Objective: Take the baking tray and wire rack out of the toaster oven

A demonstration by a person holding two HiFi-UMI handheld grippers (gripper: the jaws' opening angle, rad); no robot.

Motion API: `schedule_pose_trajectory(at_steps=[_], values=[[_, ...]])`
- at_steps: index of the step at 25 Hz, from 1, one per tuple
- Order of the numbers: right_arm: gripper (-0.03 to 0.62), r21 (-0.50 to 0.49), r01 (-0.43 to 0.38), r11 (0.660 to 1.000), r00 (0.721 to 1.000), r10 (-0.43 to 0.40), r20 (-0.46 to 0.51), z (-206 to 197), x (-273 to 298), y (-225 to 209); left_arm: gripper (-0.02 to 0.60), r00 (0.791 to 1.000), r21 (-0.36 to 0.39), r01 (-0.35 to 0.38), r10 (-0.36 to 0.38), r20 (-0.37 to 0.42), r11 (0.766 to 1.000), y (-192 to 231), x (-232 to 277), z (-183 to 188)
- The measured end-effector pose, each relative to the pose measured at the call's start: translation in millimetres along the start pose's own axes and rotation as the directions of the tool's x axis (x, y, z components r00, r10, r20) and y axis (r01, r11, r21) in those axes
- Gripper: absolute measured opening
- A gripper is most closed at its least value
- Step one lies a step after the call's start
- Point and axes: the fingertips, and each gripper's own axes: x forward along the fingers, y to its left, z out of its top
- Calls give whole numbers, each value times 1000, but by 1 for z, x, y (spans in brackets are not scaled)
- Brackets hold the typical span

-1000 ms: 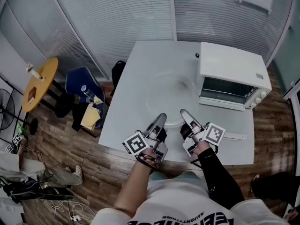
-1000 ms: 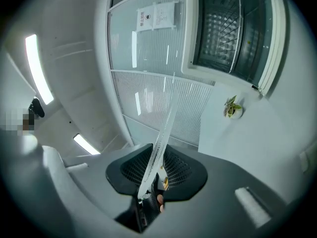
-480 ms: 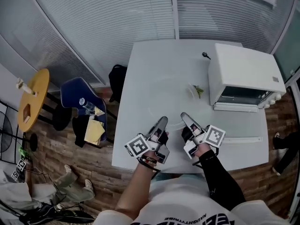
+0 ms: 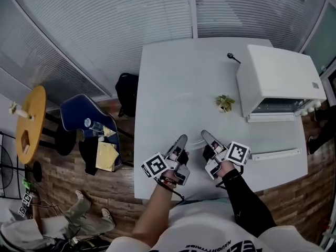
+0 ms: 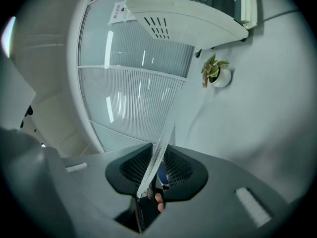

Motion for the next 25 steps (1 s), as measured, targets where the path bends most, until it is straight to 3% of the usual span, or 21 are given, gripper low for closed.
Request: schedule_pose_trajectory(at_steps=[7, 9, 14, 25], values=[[72, 90, 82, 993, 996, -80, -30, -21, 14, -28, 133, 997, -74, -68, 66, -28, 995, 38, -6, 1], [72, 105, 68, 992, 997, -64, -38, -27, 21, -29, 133, 996, -90, -91, 88, -36, 992, 47, -10, 1], [72, 111, 144, 983, 988, -135, -80, -39, 31, -42, 135, 993, -124, -114, 110, -34, 986, 64, -16, 7], [72, 128, 192, 973, 976, -177, -124, -47, 50, -56, 138, 984, -165, -172, 163, -67, 971, 91, -17, 12]])
